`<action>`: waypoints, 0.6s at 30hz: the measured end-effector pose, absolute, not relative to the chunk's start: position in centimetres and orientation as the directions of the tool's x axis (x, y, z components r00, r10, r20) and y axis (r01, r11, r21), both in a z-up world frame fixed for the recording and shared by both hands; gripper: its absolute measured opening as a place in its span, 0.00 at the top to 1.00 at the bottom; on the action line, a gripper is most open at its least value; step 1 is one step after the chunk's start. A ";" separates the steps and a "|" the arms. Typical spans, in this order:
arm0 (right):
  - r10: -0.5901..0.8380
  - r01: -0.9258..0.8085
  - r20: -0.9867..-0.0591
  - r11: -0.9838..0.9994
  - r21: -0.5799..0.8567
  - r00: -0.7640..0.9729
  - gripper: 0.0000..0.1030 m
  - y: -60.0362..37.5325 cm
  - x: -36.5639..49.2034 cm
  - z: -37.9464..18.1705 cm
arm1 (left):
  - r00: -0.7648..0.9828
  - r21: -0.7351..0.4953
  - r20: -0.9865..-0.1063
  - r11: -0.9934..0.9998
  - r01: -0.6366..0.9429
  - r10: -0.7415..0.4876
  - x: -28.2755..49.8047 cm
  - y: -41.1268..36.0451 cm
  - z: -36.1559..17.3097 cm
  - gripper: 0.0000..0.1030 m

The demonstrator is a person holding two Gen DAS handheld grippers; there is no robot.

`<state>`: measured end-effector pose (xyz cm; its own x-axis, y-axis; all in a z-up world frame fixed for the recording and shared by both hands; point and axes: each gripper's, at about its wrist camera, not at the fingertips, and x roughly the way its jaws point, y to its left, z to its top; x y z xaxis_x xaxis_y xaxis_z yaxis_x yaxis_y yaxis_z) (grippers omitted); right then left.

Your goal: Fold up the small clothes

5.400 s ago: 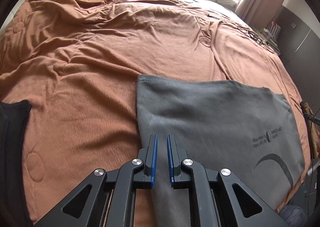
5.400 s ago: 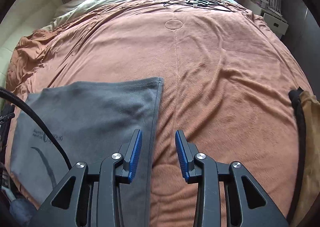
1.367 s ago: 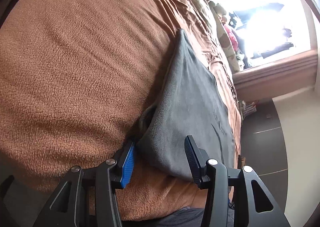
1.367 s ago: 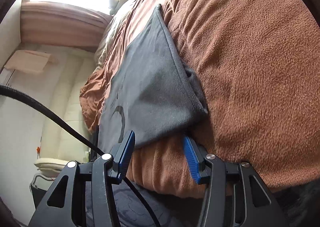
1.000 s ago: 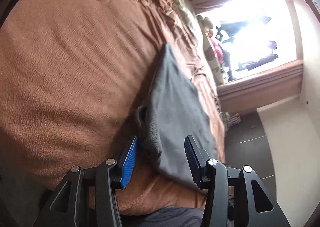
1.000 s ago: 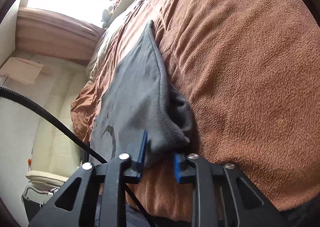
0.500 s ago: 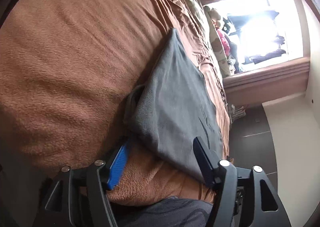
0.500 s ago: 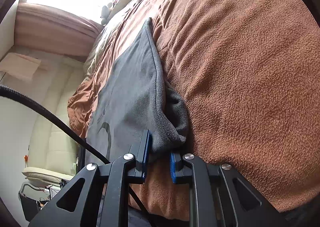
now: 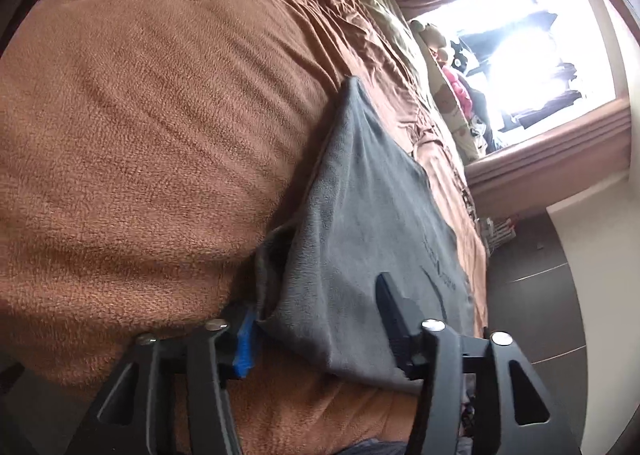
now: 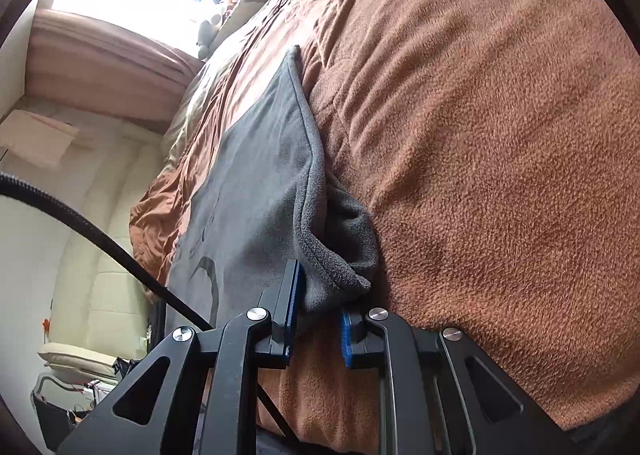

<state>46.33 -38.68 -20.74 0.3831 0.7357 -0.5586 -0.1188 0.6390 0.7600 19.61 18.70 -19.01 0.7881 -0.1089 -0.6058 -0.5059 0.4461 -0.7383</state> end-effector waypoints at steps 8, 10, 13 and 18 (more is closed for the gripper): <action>0.663 -0.143 -0.580 0.708 0.692 0.474 1.00 -39.2 45.3 -17.6 | 0.761 -0.688 -0.645 0.488 -0.537 -0.072 18.8 18.8 -18.6 0.94; 0.656 -0.151 -0.576 0.713 0.685 0.487 1.00 -39.3 44.8 -16.8 | 0.773 -0.690 -0.631 0.501 -0.522 -0.064 18.6 18.6 -17.6 0.94; 0.650 -0.170 -0.566 0.719 0.674 0.508 1.00 -39.6 43.8 -15.4 | 0.784 -0.693 -0.617 0.518 -0.501 -0.068 18.3 18.3 -16.5 0.94; 0.644 -0.168 -0.568 0.724 0.669 0.512 1.00 -40.6 42.1 -15.0 | 0.795 -0.710 -0.601 0.511 -0.484 -0.082 17.2 18.1 -15.8 0.94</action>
